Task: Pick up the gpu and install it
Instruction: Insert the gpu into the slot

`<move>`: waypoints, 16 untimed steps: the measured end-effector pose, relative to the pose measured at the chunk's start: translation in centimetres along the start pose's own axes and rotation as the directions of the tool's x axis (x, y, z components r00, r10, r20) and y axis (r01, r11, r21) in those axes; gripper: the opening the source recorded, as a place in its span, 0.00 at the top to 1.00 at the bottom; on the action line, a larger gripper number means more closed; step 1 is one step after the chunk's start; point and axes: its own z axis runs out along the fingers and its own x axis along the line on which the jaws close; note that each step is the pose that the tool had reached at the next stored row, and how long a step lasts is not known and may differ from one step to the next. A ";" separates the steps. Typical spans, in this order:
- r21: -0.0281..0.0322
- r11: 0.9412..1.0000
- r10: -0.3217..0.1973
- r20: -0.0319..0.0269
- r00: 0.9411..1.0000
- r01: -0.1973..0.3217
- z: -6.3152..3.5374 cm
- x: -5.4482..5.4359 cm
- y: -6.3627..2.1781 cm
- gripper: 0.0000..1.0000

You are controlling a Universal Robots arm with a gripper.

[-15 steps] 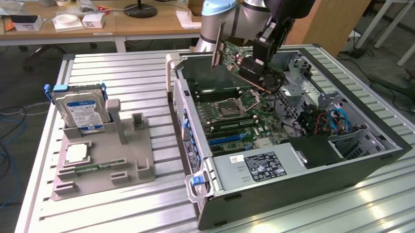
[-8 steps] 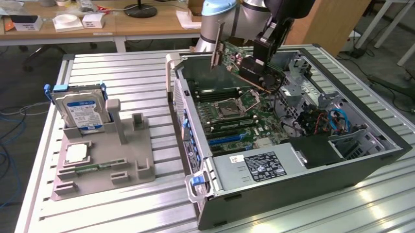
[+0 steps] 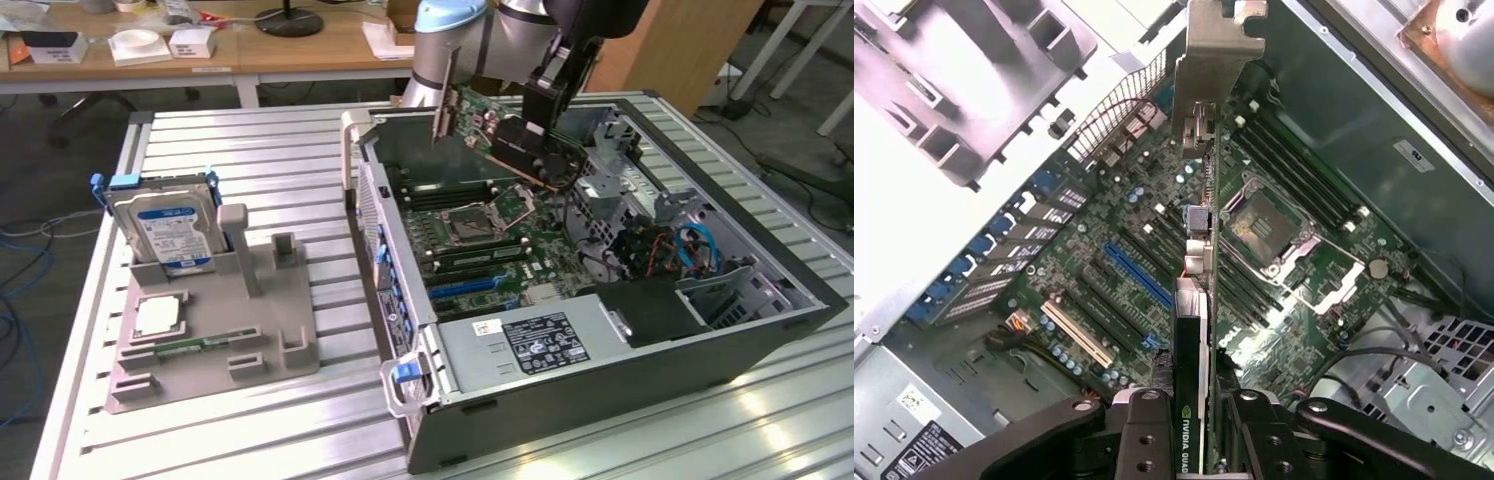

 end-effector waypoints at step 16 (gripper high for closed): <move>-0.001 0.999 -0.054 -0.004 0.999 0.054 0.00 0.0 -0.01 0.74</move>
